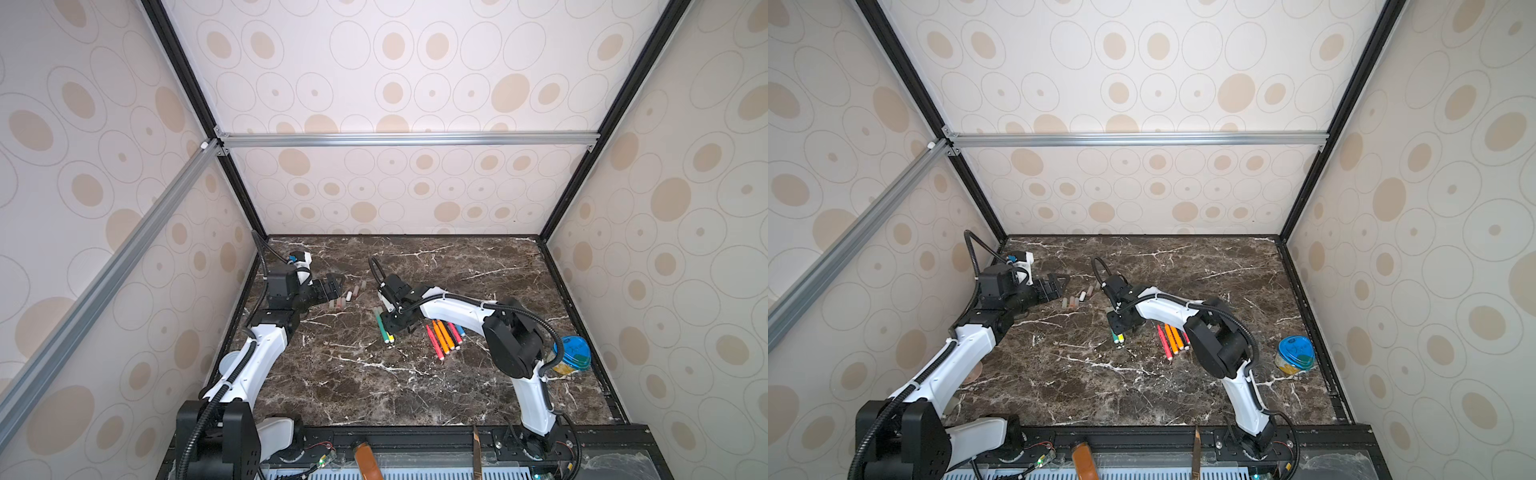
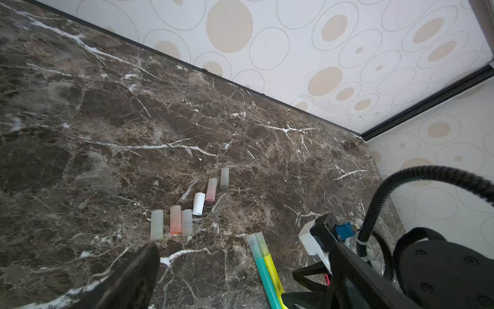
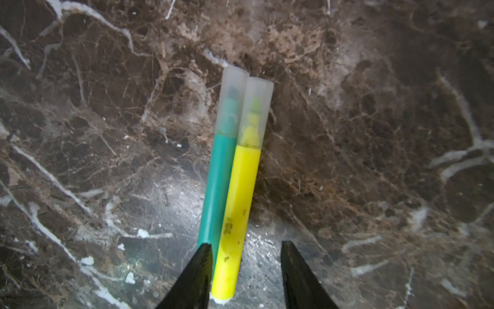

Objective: Remove pen caps from pens
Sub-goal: Pick up the pen from the center of the table.

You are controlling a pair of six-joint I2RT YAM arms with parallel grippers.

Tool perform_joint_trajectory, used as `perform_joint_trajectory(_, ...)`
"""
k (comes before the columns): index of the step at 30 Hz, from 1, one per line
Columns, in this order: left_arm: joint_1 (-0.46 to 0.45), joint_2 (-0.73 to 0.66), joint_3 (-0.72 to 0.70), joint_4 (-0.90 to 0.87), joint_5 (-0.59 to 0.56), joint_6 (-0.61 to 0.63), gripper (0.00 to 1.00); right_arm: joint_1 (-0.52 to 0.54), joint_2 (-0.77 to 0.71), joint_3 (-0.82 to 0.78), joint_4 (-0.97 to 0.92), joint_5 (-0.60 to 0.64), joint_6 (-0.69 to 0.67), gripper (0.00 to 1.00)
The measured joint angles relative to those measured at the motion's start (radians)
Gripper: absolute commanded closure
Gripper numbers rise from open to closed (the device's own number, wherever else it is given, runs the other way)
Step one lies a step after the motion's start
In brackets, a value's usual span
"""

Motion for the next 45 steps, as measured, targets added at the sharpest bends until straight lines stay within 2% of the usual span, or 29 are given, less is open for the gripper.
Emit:
perform_joint_trajectory(14,0.000,0.005,0.000,0.037,0.006,-0.002,0.03,0.002,0.068,0.058,-0.040,0.007,0.022,0.60)
perform_joint_trajectory(17,0.000,0.014,0.000,0.037,0.007,-0.003,0.05,0.004,0.068,0.058,-0.040,0.008,0.028,0.69)
perform_joint_trajectory(22,0.000,0.022,0.000,0.037,0.023,-0.003,0.09,0.005,0.065,0.041,-0.020,0.015,0.036,0.89)
perform_joint_trajectory(30,-0.015,0.065,-0.013,0.085,0.092,-0.026,0.17,0.004,0.015,-0.033,0.008,0.049,0.026,0.97)
perform_joint_trajectory(34,-0.055,0.088,-0.042,0.118,0.106,-0.049,0.19,-0.016,-0.067,-0.129,0.012,0.045,0.011,0.98)
perform_joint_trajectory(38,-0.132,0.141,-0.061,0.183,0.129,-0.084,0.25,-0.057,-0.223,-0.239,0.060,0.012,-0.007,0.99)
perform_joint_trajectory(42,-0.207,0.188,-0.080,0.240,0.142,-0.122,0.27,-0.074,-0.369,-0.287,0.120,-0.018,-0.024,1.00)
perform_joint_trajectory(45,-0.253,0.214,-0.080,0.283,0.151,-0.151,0.27,-0.071,-0.426,-0.291,0.154,-0.040,-0.034,1.00)
